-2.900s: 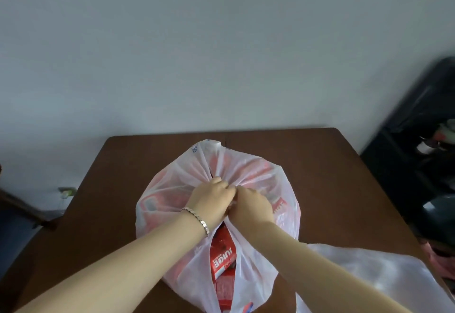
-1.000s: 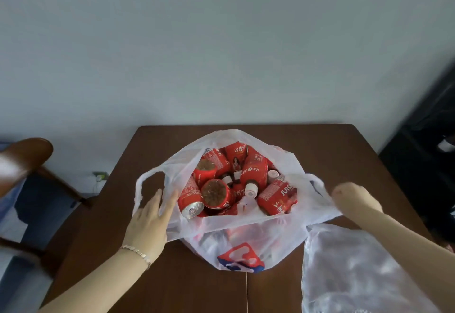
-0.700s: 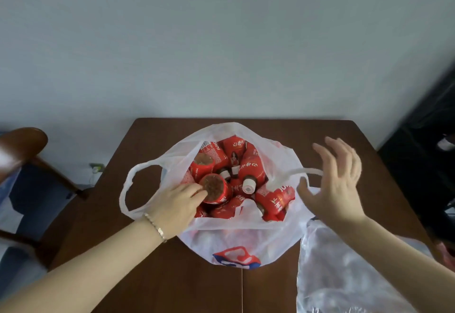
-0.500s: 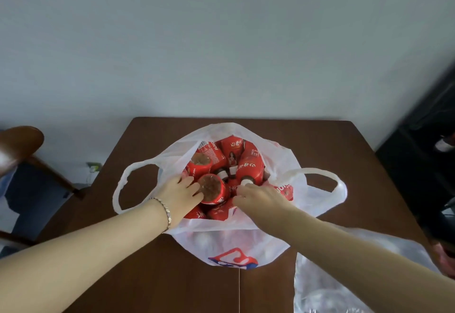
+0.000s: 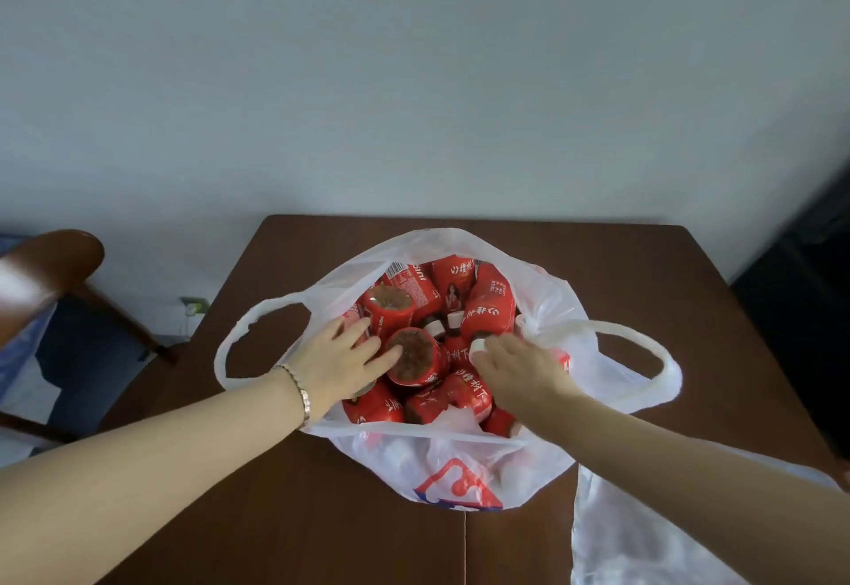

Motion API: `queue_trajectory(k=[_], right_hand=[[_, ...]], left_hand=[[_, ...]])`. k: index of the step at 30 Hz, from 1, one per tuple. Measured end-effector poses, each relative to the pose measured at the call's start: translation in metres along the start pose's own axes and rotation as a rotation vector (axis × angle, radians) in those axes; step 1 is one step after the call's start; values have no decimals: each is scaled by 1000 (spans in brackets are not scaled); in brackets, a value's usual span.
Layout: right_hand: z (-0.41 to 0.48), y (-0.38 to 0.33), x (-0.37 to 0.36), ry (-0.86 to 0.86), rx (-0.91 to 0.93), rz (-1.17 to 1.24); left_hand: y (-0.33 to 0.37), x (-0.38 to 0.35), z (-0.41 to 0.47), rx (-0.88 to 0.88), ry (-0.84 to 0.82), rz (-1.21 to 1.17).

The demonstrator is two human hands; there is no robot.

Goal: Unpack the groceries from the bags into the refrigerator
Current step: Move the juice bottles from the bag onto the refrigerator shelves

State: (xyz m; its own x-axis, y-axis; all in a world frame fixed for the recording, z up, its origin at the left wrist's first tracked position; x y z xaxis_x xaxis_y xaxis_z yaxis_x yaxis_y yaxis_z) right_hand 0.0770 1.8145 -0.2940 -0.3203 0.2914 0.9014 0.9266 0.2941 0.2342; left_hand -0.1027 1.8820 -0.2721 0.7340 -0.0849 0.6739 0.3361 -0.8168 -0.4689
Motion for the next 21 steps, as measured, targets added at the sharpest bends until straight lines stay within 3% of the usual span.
queue_trajectory(k=[2,4,6,10,15,18,21], right_hand=[[-3,16,11,74,-140,145],[-6,25,21,6,-225,173],[-3,19,25,-23,-125,131],[12,-16,32,-68,66,-62],[45,-46,23,-264,-140,-94],[63,-35,29,-294,-302,-12],[75,-22,29,-322,-340,11]], left_hand=[[-7,14,-6,60,210,-244],[-9,17,-13,102,258,-518],[-7,19,-16,149,281,-680],[-2,18,-22,243,326,-804],[-5,13,-26,288,313,-945],[-10,12,-24,316,329,-1022],[-12,11,-24,341,343,-1066]])
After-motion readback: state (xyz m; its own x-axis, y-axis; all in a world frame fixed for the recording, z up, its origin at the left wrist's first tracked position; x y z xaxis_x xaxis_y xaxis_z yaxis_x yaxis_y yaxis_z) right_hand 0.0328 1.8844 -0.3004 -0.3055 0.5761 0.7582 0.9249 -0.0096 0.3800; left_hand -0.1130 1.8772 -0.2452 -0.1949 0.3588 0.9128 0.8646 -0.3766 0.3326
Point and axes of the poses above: each hand's wrist, its own z-axis towards the middle knuckle, its own x-axis out of the back of the hand, y = z × x, the point moved 4 cm from there along z, towards the middle knuckle, and after that the axes turned 15 degrees about -y, right-handed, at the moved point
